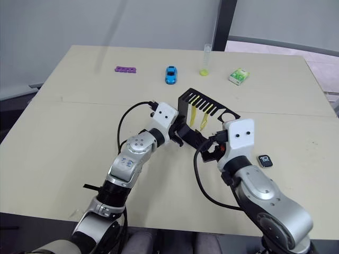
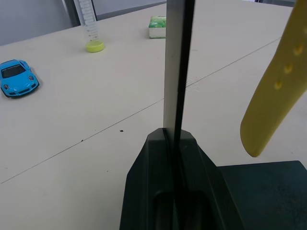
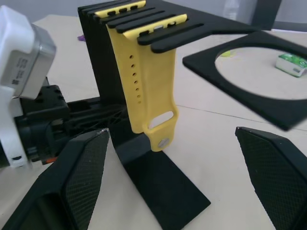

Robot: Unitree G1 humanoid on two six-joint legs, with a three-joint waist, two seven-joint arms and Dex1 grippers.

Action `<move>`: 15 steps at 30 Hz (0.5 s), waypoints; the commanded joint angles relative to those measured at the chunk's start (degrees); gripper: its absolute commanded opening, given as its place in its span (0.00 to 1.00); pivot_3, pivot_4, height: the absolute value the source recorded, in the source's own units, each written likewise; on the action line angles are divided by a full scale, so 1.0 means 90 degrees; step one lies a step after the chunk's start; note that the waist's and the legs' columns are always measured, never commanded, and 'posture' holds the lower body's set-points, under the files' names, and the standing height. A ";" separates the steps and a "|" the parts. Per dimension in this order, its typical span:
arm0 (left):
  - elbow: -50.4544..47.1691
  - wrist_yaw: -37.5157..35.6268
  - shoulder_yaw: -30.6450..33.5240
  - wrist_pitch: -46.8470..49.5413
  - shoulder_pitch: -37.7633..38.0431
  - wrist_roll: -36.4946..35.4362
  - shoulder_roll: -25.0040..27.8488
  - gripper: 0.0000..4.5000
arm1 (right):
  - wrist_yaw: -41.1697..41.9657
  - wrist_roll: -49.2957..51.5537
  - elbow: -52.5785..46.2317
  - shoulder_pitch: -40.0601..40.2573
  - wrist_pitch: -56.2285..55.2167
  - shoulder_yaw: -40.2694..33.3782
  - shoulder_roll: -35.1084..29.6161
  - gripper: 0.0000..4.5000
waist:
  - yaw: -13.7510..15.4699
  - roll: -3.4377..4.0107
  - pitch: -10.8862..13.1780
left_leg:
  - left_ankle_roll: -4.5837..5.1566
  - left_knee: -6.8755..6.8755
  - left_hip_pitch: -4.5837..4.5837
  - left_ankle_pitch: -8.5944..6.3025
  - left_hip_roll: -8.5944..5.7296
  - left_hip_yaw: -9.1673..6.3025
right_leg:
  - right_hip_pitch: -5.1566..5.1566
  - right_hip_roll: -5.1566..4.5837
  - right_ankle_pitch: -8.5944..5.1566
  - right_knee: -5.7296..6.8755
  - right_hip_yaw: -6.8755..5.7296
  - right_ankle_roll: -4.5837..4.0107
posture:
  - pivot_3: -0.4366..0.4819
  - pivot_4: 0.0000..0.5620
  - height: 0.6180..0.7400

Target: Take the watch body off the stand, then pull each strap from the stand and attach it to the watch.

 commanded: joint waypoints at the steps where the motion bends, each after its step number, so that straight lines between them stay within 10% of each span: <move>1: -0.0185 0.0127 -0.0040 -0.0041 -0.0146 0.0082 -0.0144 0.00 | -0.0379 -0.0523 -0.0220 -0.0156 0.0161 0.0357 0.0272 1.00 | -0.0003 0.0000 0.0000 | 0.0000 0.0000 0.0000 0.0000 -0.0001 0.0000 | -0.0001 0.0000 0.0000 0.0002 0.0001 0.0000 | 0.48 0.27 1.00; 11: -0.0289 0.0056 -0.0164 0.0048 -0.0080 0.0134 -0.0144 0.00 | -0.0469 -0.1847 -0.0211 -0.0652 0.0402 0.1061 0.0587 1.00 | -0.0018 0.0002 -0.0001 | 0.0001 0.0002 0.0000 0.0000 -0.0005 0.0001 | -0.0008 0.0000 0.0000 0.0021 0.0004 0.0000 | 0.48 0.27 1.00; 15: -0.0307 0.0031 -0.0172 0.0065 -0.0064 0.0140 -0.0127 0.00 | -0.0295 -0.2180 0.0035 -0.0853 0.0334 0.1241 0.0780 0.61 | -0.0034 0.0002 -0.0001 | 0.0001 0.0002 0.0000 0.0000 -0.0008 0.0001 | -0.0009 -0.0001 0.0000 0.0023 0.0004 0.0000 | 0.48 0.27 1.00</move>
